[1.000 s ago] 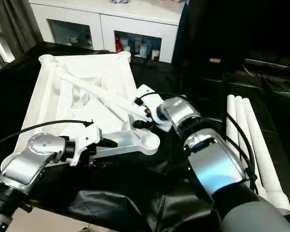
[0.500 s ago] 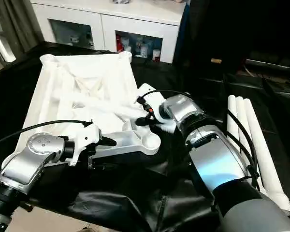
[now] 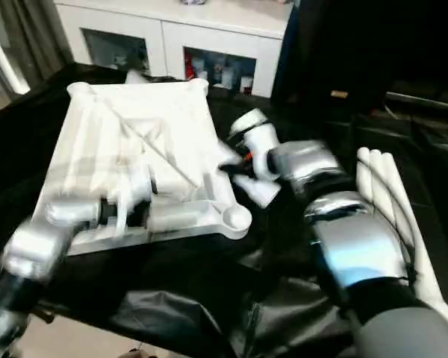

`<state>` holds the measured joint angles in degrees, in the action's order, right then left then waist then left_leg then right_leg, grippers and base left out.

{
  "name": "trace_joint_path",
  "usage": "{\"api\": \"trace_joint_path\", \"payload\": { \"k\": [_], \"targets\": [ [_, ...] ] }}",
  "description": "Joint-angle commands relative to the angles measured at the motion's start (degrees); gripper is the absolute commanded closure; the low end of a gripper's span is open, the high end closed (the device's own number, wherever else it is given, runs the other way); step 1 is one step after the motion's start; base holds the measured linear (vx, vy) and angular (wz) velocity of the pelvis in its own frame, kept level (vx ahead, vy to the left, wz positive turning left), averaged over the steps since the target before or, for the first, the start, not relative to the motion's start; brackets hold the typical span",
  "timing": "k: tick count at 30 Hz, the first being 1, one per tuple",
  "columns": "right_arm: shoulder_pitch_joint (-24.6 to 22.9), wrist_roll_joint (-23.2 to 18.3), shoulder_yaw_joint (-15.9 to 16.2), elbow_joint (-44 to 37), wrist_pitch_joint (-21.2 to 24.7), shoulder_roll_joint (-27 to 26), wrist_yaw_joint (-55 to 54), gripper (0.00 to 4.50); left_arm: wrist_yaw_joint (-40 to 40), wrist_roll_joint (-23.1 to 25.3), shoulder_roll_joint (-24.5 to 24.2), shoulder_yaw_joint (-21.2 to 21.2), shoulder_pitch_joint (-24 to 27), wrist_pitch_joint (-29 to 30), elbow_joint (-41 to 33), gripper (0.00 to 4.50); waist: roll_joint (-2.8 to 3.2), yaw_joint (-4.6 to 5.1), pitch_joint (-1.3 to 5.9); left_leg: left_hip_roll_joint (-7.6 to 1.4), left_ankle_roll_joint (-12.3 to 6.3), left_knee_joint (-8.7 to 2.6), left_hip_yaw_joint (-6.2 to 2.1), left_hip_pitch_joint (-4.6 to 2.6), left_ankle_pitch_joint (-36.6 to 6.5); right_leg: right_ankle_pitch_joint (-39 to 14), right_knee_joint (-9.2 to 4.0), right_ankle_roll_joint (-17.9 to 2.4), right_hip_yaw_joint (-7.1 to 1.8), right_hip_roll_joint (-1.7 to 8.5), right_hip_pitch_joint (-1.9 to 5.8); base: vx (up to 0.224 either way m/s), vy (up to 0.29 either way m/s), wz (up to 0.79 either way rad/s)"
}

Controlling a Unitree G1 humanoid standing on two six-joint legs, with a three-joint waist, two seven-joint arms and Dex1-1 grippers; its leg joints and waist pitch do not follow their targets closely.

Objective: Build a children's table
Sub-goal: Pick table leg

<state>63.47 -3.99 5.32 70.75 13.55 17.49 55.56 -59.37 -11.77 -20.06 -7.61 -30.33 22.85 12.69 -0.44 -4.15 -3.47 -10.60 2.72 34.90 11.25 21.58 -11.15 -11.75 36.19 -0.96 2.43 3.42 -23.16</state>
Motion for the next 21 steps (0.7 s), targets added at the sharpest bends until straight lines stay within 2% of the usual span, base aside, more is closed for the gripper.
{"api": "trace_joint_path", "payload": {
  "k": [1, 2, 3, 4, 5, 6, 7, 8, 9, 10, 11, 12, 13, 14, 19, 20, 21],
  "targets": [
    [-0.65, -2.17, -1.69, -2.30, -0.09, 0.57, 1.96, 2.66, 1.51, -2.60, 0.68, 1.79, -1.55, 2.10, -0.37, 0.00, 0.70, -0.24, 4.57, -2.82, -2.82, -3.17, -0.91, -0.94, -5.02, 5.87, -2.57, -19.29, -2.41, 4.36, 3.51, 0.000, 0.000, 0.00],
    [-1.77, -3.38, -3.07, -4.18, -0.13, 1.08, 3.41, 2.66, 2.78, -4.69, 2.23, 3.60, -3.07, 3.76, 0.10, 0.00, 0.47, -0.10, 4.54, -2.61, -3.39, -3.09, -0.72, -0.74, -4.89, 5.36, -2.55, -19.39, -2.33, 4.17, 3.54, 0.000, 0.000, 0.00],
    [-4.12, -5.56, -4.89, -8.32, -0.35, 1.44, 5.00, 2.66, 4.81, -7.63, 4.40, 6.09, -5.14, 6.04, 0.85, 0.00, 0.56, -0.23, 4.51, -2.58, -3.50, -3.01, -0.70, -0.71, -4.88, 5.58, -2.59, -19.32, -2.40, 4.23, 3.71, 0.000, 0.000, 0.00],
    [-4.12, -5.56, -4.89, -8.32, -0.35, 1.44, 5.00, 2.66, 4.81, -7.63, 4.40, 6.09, -5.14, 6.04, 0.85, 0.00, 0.47, -0.49, 4.56, -2.63, -3.79, -2.95, -0.73, -0.77, -4.58, 6.01, -2.71, -19.15, -2.45, 4.39, 3.79, 0.000, 0.000, 0.00],
    [-8.09, -9.29, -7.06, -15.96, 1.18, 1.33, 7.28, 2.66, 7.99, -10.98, 6.94, 9.21, -7.83, 8.53, 2.33, 0.00, 0.33, -0.68, 4.55, -2.53, -4.88, -2.91, -0.64, -0.67, -3.86, 7.30, -2.75, -18.99, -2.39, 4.07, 3.84, 0.000, 0.000, 0.00],
    [-8.09, -9.29, -7.06, -15.96, 1.18, 1.33, 7.28, 2.66, 7.99, -10.98, 6.94, 9.21, -7.83, 8.53, 2.33, 0.00, 0.43, -0.88, 4.83, -2.69, -5.04, -2.73, -0.88, -0.83, -3.49, 7.60, -2.42, -19.23, -2.33, 4.33, 3.77, 0.000, 0.000, 0.00],
    [-16.52, -17.56, -9.64, -32.80, 8.19, 0.39, 10.45, 2.67, 13.82, -16.48, 11.29, 14.63, -12.53, 12.89, 5.16, 0.00, 0.22, -0.92, 4.61, -2.26, -5.72, -2.84, -0.68, -0.71, -2.98, 7.38, -2.84, -18.36, -2.23, 3.74, 3.89, 0.000, 0.000, 0.00],
    [-16.52, -17.56, -9.64, -32.80, 8.19, 0.39, 10.45, 2.67, 13.82, -16.48, 11.29, 14.63, -12.53, 12.89, 5.16, 0.00, 0.31, -1.41, 4.69, -2.37, -6.19, -2.63, -0.66, -0.95, -2.68, 9.03, -2.71, -17.91, -2.46, 3.84, 3.95, 0.000, 0.000, 0.00],
    [-21.65, -23.22, -10.31, -42.93, 14.00, -0.30, 11.77, 2.67, 16.61, -20.67, 13.91, 17.94, -14.96, 15.84, 6.41, 0.00, 0.18, -1.46, 4.96, -2.82, -6.92, -2.79, -1.13, -0.73, -1.43, 9.24, -2.48, -18.53, -2.09, 4.32, 3.79, 0.000, 0.000, 0.00],
    [-23.57, -25.49, -10.46, -46.59, 16.22, -0.55, 12.22, 2.67, 17.47, -22.44, 14.87, 19.15, -15.85, 17.08, 6.81, 0.00, 0.36, -2.14, 5.13, -2.85, -7.18, -2.52, -0.97, -1.16, -1.09, 9.40, -2.60, -18.78, -2.20, 4.32, 3.70, 0.000, 0.000, 0.00],
    [-23.85, -25.83, -10.48, -47.12, 16.55, -0.59, 12.29, 2.67, 17.59, -22.71, 15.02, 19.33, -15.98, 17.27, 6.87, 0.00, 0.19, -2.08, 4.97, -2.59, -7.71, -2.55, -0.94, -0.70, -1.51, 8.16, -2.73, -18.98, -1.95, 3.99, 3.70, 0.000, 0.000, 0.00],
    [-23.85, -25.83, -10.48, -47.12, 16.55, -0.59, 12.29, 2.67, 17.59, -22.71, 15.02, 19.33, -15.98, 17.27, 6.87, 0.00, 0.13, -2.00, 4.92, -2.57, -7.60, -2.61, -0.99, -0.49, -1.95, 6.79, -2.77, -18.65, -1.87, 4.12, 3.77, 0.000, 0.000, 0.00],
    [-25.36, -27.90, -10.74, -49.87, 18.39, -0.82, 12.55, 2.68, 17.96, -24.46, 15.79, 20.25, -16.55, 18.38, 6.83, 0.00, 0.21, -1.61, 4.74, -2.52, -6.86, -2.81, -1.11, -0.35, -3.01, 2.86, -3.24, -17.72, -1.74, 4.30, 3.73, 0.000, 0.000, 0.00],
    [-27.69, -30.45, -10.87, -53.62, 20.59, -1.17, 12.75, 2.68, 17.96, -26.02, 16.70, 20.86, -17.03, 19.79, 6.27, 0.00, 0.72, -1.72, 4.63, -2.71, -5.84, -2.77, -1.01, -0.84, -4.19, -0.17, -3.64, -17.36, -1.90, 4.35, 3.36, 0.000, 0.000, 0.00],
    [-30.34, -31.81, -10.29, -57.21, 22.24, -1.45, 12.62, 2.68, 18.39, -27.31, 17.50, 21.26, -17.22, 21.72, 5.37, 0.00, 0.55, -1.97, 4.42, -2.74, -3.68, -3.15, -1.14, -0.73, -4.97, -2.95, -4.01, -15.64, -1.89, 4.17, 3.31, 0.000, 0.000, 0.00],
    [-32.32, -32.86, -10.71, -61.03, 24.57, -1.72, 10.56, 2.68, 19.53, -27.86, 17.69, 21.59, -17.31, 23.23, 4.75, 0.00, 0.52, -2.00, 4.48, -2.71, -3.25, -3.20, -1.25, -0.83, -4.60, -2.63, -3.98, -14.95, -2.01, 4.32, 3.34, 0.000, 0.000, 0.00],
    [-32.62, -33.01, -10.80, -61.63, 24.95, -1.76, 10.19, 2.68, 19.73, -27.98, 17.73, 21.68, -17.33, 23.48, 4.63, 0.00, 0.52, -1.92, 4.47, -2.72, -3.18, -3.24, -1.31, -0.81, -4.40, -2.33, -3.94, -14.90, -2.05, 4.34, 3.35, 0.000, 0.000, 0.00]
  ]
}}
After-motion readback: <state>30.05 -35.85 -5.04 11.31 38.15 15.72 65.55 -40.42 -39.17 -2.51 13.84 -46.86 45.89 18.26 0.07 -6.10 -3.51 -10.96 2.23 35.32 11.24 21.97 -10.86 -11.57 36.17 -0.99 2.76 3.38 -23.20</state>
